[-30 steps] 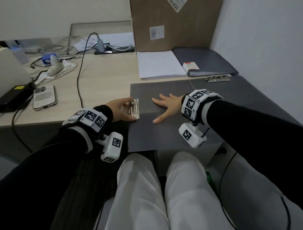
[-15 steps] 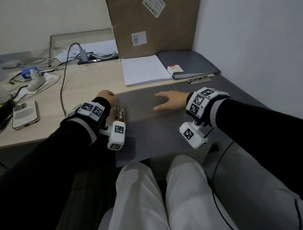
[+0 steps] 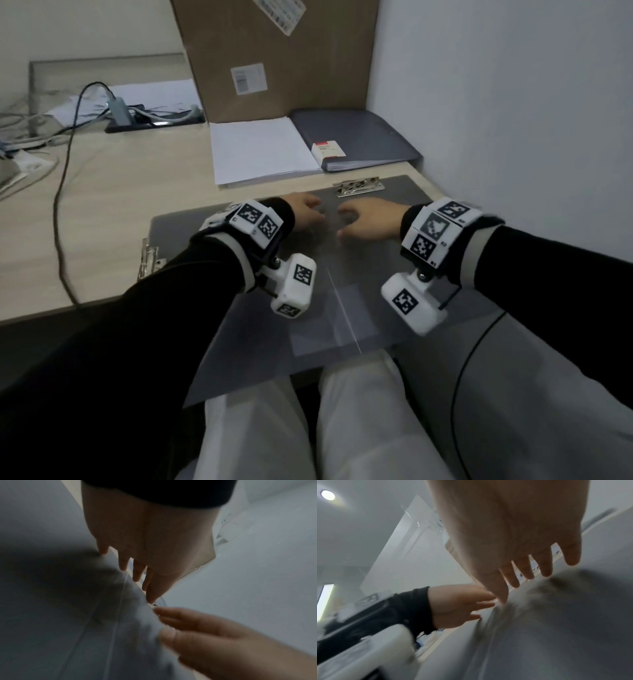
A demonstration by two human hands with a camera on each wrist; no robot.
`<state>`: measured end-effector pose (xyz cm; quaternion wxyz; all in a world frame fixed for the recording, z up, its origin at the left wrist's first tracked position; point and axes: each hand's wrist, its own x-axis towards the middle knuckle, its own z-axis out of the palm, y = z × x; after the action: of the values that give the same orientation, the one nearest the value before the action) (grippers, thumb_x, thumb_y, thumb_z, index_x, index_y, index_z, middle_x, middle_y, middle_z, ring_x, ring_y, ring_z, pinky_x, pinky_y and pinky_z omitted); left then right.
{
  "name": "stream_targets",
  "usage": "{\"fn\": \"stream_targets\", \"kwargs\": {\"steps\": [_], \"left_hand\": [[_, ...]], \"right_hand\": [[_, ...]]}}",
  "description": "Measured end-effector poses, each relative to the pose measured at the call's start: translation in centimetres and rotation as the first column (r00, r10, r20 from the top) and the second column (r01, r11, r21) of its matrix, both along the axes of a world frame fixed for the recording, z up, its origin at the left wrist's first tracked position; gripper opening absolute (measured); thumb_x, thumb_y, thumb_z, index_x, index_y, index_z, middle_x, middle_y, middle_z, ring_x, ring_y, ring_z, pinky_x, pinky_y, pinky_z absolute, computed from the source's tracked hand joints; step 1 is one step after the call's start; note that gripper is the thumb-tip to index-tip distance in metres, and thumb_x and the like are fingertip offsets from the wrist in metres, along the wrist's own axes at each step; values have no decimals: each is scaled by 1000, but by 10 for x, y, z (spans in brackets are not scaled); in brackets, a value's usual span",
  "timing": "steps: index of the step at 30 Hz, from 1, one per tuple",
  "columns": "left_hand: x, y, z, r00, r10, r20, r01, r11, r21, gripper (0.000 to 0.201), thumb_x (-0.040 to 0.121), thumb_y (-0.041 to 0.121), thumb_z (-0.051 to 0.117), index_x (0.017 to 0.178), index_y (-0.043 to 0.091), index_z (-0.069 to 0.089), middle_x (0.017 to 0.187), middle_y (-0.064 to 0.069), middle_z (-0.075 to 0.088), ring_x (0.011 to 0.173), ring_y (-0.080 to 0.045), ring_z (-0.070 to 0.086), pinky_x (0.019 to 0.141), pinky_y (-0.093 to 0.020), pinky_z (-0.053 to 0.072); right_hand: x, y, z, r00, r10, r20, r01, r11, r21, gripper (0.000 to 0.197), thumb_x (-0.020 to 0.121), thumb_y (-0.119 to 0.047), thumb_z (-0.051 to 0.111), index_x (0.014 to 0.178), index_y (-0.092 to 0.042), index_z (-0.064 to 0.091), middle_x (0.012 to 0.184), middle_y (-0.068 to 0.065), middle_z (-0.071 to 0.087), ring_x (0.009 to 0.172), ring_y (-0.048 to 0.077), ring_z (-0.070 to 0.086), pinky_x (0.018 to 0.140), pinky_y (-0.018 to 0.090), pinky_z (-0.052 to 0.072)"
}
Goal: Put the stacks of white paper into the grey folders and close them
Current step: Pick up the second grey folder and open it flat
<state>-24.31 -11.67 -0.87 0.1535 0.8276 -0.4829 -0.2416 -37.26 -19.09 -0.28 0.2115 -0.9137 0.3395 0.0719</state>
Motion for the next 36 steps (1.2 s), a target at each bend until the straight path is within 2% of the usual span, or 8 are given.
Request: {"fn": "stream_targets", "kwargs": {"steps": [4, 8, 19, 23, 26, 29, 33, 36], "left_hand": [[6, 6, -18, 973, -161, 164, 122, 967, 223, 71, 94, 45, 43, 152, 26, 7, 161, 2, -3, 149, -25, -3, 118, -41, 4], [10, 6, -21, 958, -209, 195, 158, 955, 250, 73, 93, 51, 39, 152, 30, 1, 161, 5, -9, 149, -23, -7, 117, -49, 2], [20, 2, -30, 946, -240, 218, 176, 944, 279, 72, 91, 58, 34, 150, 37, -3, 160, 11, -12, 149, -18, -8, 117, -56, 2], [18, 4, -30, 951, -225, 214, 168, 952, 256, 72, 91, 58, 34, 150, 37, -1, 160, 11, -10, 149, -18, -8, 116, -55, 1], [19, 4, -28, 954, -220, 201, 167, 953, 253, 72, 91, 58, 36, 150, 36, 0, 160, 11, -10, 149, -17, -8, 116, -55, 0], [19, 5, -26, 957, -223, 186, 174, 953, 250, 73, 91, 57, 37, 150, 36, 1, 160, 11, -10, 149, -17, -7, 117, -55, 0], [21, 8, -27, 958, -230, 171, 188, 955, 228, 72, 91, 56, 39, 150, 36, 3, 160, 11, -8, 149, -15, -7, 118, -55, -1], [27, 13, -27, 961, -230, 155, 194, 957, 217, 72, 91, 54, 41, 150, 35, 4, 160, 11, -7, 149, -15, -7, 118, -55, -1]], "right_hand": [[13, -32, -7, 999, -13, 41, 19, 990, -142, 85, 83, -44, 63, 151, -19, 19, 159, 6, 21, 147, 28, 16, 117, 37, 19], [30, -54, -19, 993, -27, -111, 4, 979, -202, 110, 70, -70, 59, 152, -31, -3, 162, -1, -7, 148, 32, -12, 116, 56, 4], [35, -82, -28, 970, 34, -239, -69, 987, -143, 95, 70, -81, 46, 147, -48, 1, 161, -4, -10, 148, 36, -5, 118, 53, 2], [42, -77, -29, 989, -2, -150, -14, 994, -109, 89, 65, -83, 45, 142, -43, 24, 158, 2, 16, 145, 37, 16, 117, 53, 16], [48, -70, -22, 966, -164, 202, 170, 985, -16, 60, 76, -56, 60, 123, -22, 45, 130, 7, 51, 120, 27, 51, 98, 35, 40], [45, -73, -9, 818, -311, 484, 389, 919, -66, 15, 94, -21, 47, 105, -15, 54, 105, 7, 63, 97, 27, 59, 75, 30, 40], [20, -93, -1, 765, -409, 498, 538, 831, -143, 21, 94, -15, 43, 103, -14, 62, 113, 8, 66, 102, 30, 60, 75, 29, 40], [-1, -104, -7, 870, -426, 249, 478, 852, -214, 33, 98, -16, 37, 118, -5, 62, 129, 19, 58, 117, 35, 55, 90, 34, 44]]}}
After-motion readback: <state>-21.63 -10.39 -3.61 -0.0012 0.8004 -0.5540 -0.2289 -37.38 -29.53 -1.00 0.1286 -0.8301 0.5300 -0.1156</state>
